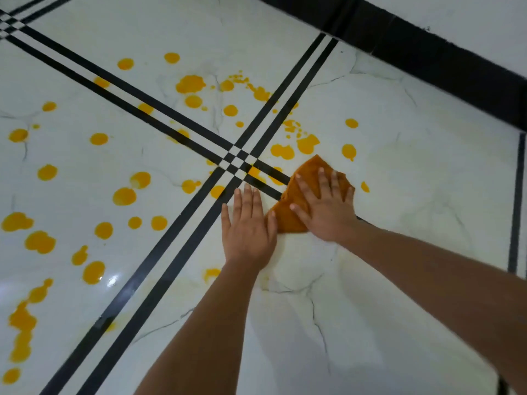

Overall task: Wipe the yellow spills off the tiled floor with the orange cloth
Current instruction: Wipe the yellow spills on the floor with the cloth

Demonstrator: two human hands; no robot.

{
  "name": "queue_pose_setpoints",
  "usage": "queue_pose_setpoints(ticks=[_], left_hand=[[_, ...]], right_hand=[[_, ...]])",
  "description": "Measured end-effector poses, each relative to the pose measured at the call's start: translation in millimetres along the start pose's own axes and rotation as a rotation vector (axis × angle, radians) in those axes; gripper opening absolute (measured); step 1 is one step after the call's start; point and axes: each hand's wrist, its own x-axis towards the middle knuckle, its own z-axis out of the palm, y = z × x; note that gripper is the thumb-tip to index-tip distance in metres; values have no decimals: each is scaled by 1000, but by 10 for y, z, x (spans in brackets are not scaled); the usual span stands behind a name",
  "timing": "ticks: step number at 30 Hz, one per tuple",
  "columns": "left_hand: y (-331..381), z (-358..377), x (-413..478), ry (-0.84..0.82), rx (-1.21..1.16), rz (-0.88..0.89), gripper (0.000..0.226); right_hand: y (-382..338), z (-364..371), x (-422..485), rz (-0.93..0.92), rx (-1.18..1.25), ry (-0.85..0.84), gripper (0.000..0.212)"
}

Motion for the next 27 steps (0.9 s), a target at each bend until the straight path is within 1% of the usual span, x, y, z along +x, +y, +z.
queue_pose_setpoints(ticks=[2,3,4,6,7,9,10,11,12,13,14,15,16,17,18,19,20,22,23,24,25,27], left_hand=[[103,3,-8,-33,0,-25,68],[144,8,9,-41,8,-34,70],[171,14,31,-47,12,-41,73],[228,37,154,-21,5,-53,76],[264,47,241,11,-5,-55,76],[300,44,408,91,-4,-62,72],[339,73,525,116,11,-91,71],[340,70,576,128,22,-110,71],[375,88,663,134,27,-136,71],[401,102,721,137,34,-158,71],[421,119,766,144,41,-177,71],[471,142,796,148,47,-203,71],[509,160,801,152,54,-225,71],[547,177,808,156,54,-240,71],[576,188,818,154,51,-253,71],[586,195,835,154,44,-268,70],[597,198,854,160,37,-291,71],[618,191,875,172,40,-315,72],[640,190,875,170,46,-316,72],[665,185,869,165,51,-316,73],[684,182,860,164,53,-315,73],[709,190,855,168,52,-313,73]], right_hand=[[68,-59,-24,-197,-92,-94,68],[154,-76,-20,-271,-104,-112,71],[234,-65,25,-277,-82,-108,76],[289,-44,279,-157,48,-6,81],[233,-64,422,-72,104,67,79],[87,-135,644,4,121,170,71],[126,-109,753,-45,124,207,68],[194,-65,749,-170,91,272,66],[375,-12,782,-380,22,316,64],[587,-12,826,-561,-44,323,63],[800,-47,956,-673,-74,314,63],[962,-132,1159,-666,-74,278,66],[1008,-241,1364,-542,-28,257,68],[954,-336,1519,-383,27,236,69],[846,-365,1601,-270,46,234,69],[738,-350,1560,-265,40,250,69],[689,-297,1446,-379,31,248,68],[902,-119,1161,-763,-52,230,64],[1112,-126,1161,-890,-92,223,62],[1277,-177,1301,-917,-100,234,62],[1342,-257,1497,-830,-77,248,63],[1190,-418,1724,-504,36,252,65]])
